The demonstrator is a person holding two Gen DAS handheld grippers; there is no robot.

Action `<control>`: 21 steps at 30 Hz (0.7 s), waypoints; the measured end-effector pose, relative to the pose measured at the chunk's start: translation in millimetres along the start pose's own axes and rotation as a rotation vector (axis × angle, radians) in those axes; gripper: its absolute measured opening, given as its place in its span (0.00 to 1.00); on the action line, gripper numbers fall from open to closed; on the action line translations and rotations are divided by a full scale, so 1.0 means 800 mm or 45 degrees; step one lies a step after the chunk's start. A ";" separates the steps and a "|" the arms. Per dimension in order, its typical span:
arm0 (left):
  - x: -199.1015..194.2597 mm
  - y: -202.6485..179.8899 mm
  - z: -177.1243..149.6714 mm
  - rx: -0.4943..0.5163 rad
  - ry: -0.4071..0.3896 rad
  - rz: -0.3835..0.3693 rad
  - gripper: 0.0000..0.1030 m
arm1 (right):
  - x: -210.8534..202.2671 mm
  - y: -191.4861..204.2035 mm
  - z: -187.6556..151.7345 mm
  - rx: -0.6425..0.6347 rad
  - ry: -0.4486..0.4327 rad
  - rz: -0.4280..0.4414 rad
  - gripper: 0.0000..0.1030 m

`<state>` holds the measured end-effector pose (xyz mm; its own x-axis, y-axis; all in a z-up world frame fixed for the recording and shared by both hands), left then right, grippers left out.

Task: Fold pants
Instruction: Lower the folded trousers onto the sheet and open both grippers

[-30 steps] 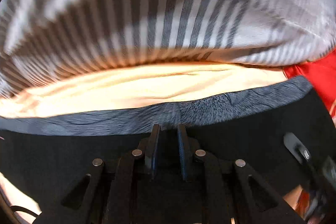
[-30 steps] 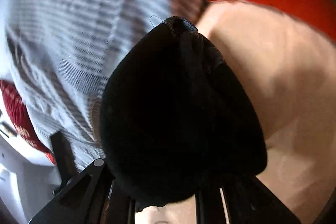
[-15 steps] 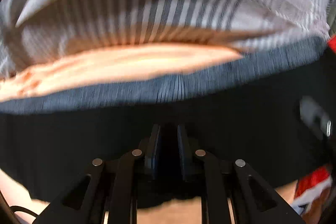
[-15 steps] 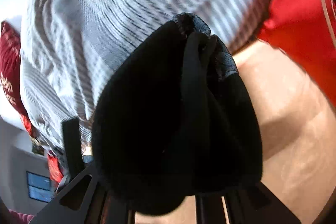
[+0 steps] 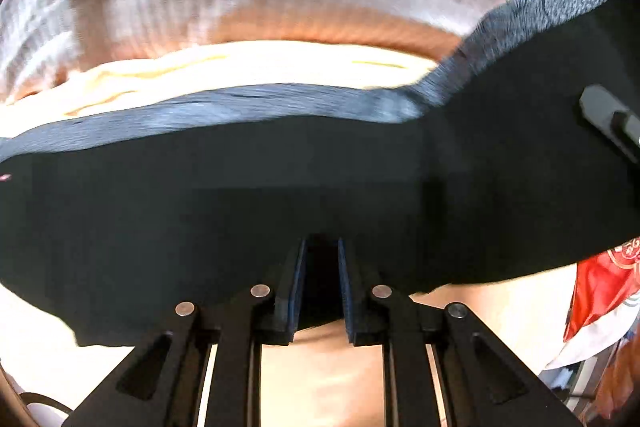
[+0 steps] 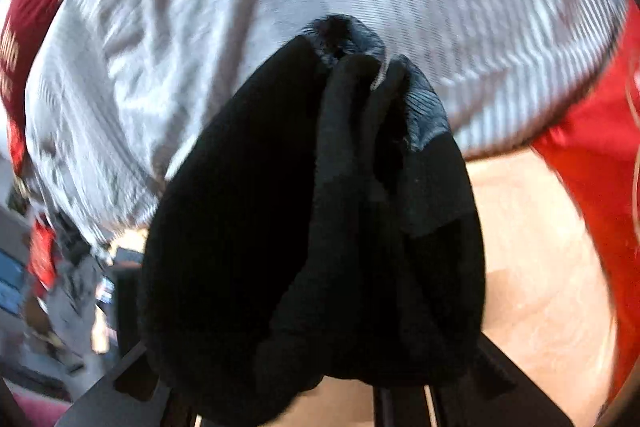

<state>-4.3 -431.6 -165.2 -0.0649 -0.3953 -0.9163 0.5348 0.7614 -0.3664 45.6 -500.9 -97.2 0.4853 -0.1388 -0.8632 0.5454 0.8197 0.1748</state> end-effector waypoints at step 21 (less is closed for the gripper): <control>-0.159 0.265 -0.090 -0.328 0.005 0.236 0.18 | 0.134 0.277 -0.174 -0.771 0.111 -0.500 0.55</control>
<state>56.8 -183.0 -138.1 0.0101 -0.2357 -0.9718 0.3066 0.9257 -0.2214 123.1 -256.7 -217.2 0.2616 -0.4621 -0.8474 0.1822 0.8858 -0.4268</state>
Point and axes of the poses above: each gripper's, at about its wrist camera, not at the fingertips, and x roughly the way its jaws point, y to its left, z to its top, the point moved 6 cm from there along x, roughly the way its jaws point, and after that the axes turned 10 degrees about -z, right-handed, at the moved point
